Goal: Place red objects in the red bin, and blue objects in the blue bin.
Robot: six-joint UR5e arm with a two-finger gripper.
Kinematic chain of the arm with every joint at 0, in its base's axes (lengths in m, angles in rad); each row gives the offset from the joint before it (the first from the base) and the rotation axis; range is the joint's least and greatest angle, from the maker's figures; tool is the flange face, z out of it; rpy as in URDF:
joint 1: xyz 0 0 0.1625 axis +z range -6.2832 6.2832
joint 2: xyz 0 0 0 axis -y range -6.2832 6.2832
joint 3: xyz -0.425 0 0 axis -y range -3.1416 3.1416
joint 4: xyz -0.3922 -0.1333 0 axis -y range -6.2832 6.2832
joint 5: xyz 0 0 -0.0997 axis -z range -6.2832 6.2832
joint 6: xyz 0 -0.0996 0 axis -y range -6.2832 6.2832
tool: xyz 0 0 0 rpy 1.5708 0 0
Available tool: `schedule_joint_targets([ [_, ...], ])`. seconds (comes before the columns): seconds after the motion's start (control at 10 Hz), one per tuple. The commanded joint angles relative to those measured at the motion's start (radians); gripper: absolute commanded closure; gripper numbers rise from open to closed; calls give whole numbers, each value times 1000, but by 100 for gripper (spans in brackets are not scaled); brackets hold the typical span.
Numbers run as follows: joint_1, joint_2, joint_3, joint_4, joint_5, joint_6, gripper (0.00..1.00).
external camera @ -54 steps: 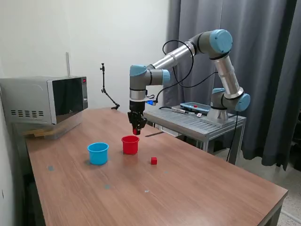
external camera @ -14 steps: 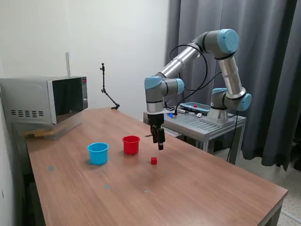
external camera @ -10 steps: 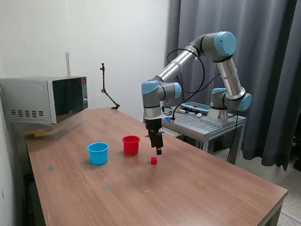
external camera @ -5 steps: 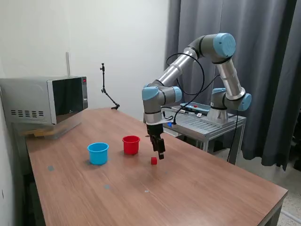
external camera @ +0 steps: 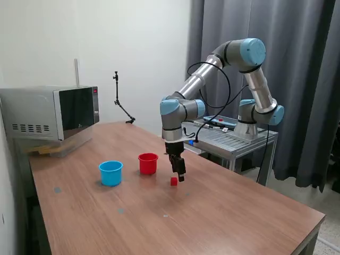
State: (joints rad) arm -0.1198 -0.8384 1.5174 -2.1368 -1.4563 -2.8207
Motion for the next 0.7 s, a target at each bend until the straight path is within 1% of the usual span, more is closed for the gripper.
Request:
schedule_joint_targets([
  [0.0, 0, 16, -3, -18, -4, -9, 0],
  [0.1, 0, 21, -5, -20, -6, -29, 0],
  [0.3, 0, 21, -5, -21, -45, -58, 0],
  [0.6, 0, 27, -12, -21, -45, -60, 0],
])
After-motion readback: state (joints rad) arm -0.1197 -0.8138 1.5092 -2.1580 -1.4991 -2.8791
